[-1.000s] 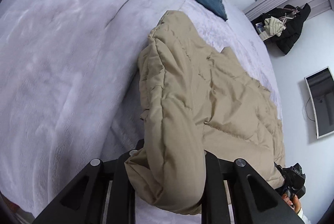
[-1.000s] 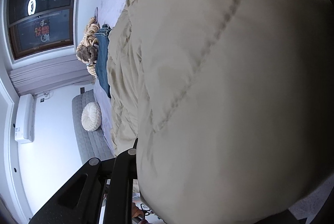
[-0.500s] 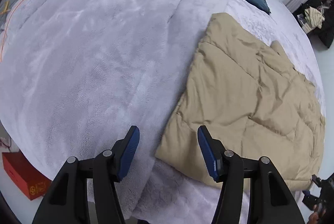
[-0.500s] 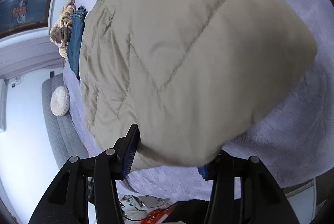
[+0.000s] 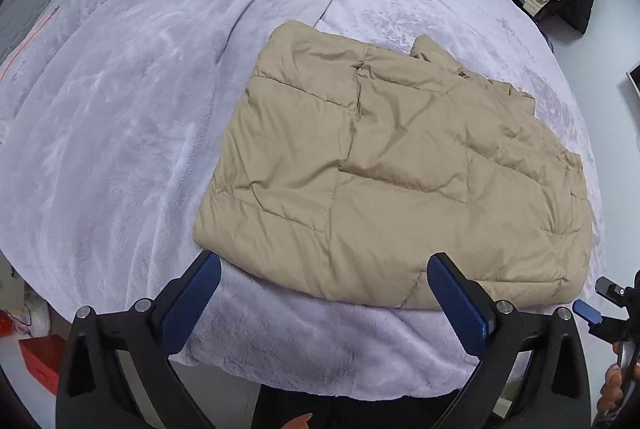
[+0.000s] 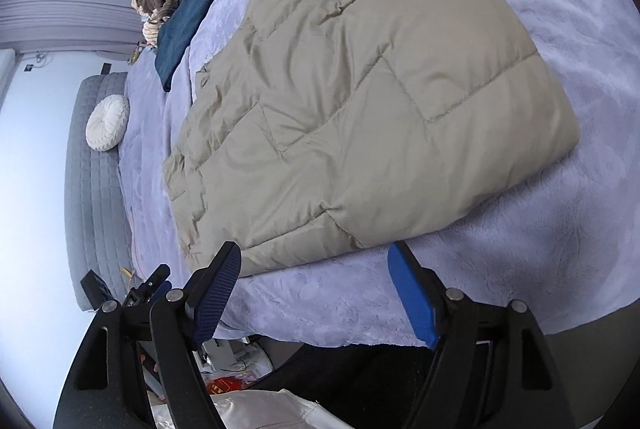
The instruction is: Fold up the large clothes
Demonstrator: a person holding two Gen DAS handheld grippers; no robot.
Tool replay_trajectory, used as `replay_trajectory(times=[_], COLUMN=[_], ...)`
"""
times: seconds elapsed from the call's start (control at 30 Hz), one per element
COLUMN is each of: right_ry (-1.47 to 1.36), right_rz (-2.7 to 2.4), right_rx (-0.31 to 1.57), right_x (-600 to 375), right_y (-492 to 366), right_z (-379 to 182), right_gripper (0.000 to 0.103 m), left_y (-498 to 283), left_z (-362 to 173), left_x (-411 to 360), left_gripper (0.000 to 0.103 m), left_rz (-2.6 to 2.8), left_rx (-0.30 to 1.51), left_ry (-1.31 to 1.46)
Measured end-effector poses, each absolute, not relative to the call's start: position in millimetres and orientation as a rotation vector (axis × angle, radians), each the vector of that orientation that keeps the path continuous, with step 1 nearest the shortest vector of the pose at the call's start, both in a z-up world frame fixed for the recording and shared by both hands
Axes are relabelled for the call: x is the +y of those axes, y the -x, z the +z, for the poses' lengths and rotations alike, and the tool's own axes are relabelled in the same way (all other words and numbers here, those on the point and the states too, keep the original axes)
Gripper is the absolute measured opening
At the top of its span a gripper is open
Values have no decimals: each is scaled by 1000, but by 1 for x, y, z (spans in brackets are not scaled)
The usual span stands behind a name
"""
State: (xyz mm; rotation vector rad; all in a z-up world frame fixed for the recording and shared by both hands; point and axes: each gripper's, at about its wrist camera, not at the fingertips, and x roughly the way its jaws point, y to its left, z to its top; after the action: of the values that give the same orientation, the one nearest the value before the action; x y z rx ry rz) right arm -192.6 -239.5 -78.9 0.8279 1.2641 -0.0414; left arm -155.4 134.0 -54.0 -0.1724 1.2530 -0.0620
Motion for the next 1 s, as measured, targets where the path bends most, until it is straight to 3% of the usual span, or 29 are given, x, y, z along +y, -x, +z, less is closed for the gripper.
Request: replay_trajectory(times=[0.27, 0.3, 0.37, 1.0], right_ry=[-702, -683, -643, -586], right_rz=[-56, -56, -53, -60], right_rx=[1311, 1313, 1312, 1378], right_x=[-226, -223, -215, -127], right_y=[188, 187, 182, 99], right_z=[-73, -73, -70, -104], right_gripper=[84, 94, 103, 103], left_y=[157, 154, 148, 55], left_z=[-50, -51, -53, -109], left_x=[134, 135, 138, 195], left_gripper=[103, 103, 103, 103], left_rz=[-57, -58, -59, -211], left_rx=[1272, 1278, 1286, 1380], left_ry=[129, 122, 112, 149])
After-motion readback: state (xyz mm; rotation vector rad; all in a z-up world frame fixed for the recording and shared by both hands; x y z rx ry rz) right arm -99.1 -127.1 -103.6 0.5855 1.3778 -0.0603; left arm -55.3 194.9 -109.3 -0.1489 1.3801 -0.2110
